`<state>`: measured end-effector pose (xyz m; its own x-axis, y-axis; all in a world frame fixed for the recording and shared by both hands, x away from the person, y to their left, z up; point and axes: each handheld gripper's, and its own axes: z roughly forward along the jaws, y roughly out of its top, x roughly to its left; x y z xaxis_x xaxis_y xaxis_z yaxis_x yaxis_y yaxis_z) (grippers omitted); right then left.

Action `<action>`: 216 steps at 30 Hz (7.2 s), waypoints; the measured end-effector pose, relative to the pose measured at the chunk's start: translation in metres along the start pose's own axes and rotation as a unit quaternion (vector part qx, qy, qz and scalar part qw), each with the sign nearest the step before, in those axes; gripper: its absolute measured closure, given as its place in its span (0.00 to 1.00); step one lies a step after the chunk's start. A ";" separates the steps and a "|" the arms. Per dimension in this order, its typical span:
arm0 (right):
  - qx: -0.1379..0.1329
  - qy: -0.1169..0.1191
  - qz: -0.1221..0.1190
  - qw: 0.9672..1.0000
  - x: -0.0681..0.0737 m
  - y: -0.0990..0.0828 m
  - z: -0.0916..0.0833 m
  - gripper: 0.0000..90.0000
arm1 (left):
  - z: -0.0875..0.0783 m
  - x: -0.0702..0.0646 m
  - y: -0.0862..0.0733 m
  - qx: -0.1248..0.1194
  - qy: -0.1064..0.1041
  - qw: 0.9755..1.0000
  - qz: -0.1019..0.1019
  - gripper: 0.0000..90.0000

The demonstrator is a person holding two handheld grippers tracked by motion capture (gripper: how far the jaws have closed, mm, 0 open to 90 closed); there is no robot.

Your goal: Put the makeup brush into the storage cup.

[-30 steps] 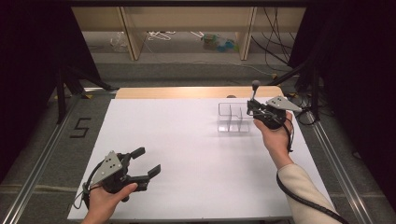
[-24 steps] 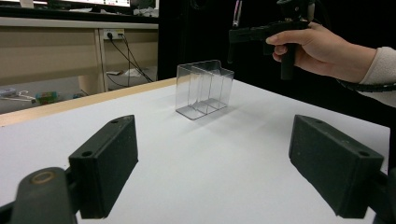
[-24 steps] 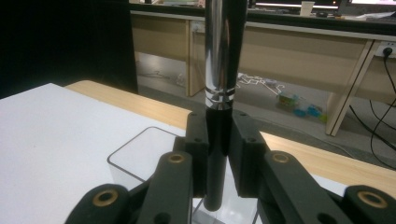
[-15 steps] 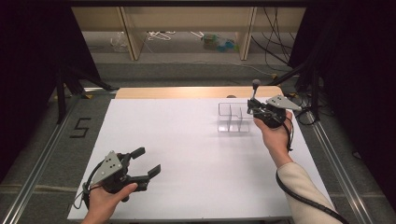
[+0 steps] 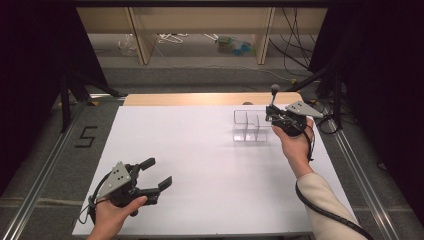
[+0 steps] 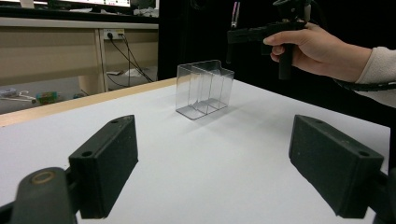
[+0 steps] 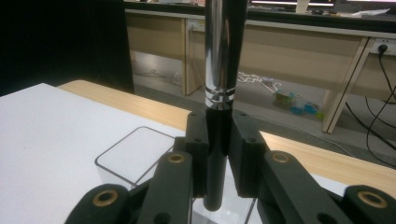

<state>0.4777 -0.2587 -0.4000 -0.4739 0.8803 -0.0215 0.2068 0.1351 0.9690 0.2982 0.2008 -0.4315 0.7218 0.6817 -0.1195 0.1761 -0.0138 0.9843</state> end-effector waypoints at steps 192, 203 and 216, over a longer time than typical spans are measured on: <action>0.054 -0.010 0.013 0.998 -0.016 -0.031 0.025 0.88 | 0.000 0.001 -0.001 0.002 -0.001 1.000 0.001 0.17; 0.061 -0.010 0.015 0.998 -0.017 -0.032 0.025 0.88 | 0.000 0.001 -0.001 0.003 -0.001 1.000 0.002 0.17; 0.062 -0.010 0.013 0.998 -0.017 -0.033 0.026 0.87 | 0.000 0.001 0.000 0.003 -0.001 1.000 0.003 0.17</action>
<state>0.5007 -0.2663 -0.4384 -0.4498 0.8931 -0.0029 0.3231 0.1657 0.9317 0.2987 0.2013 -0.4321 0.7241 0.6802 -0.1140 0.1763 -0.0228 0.9841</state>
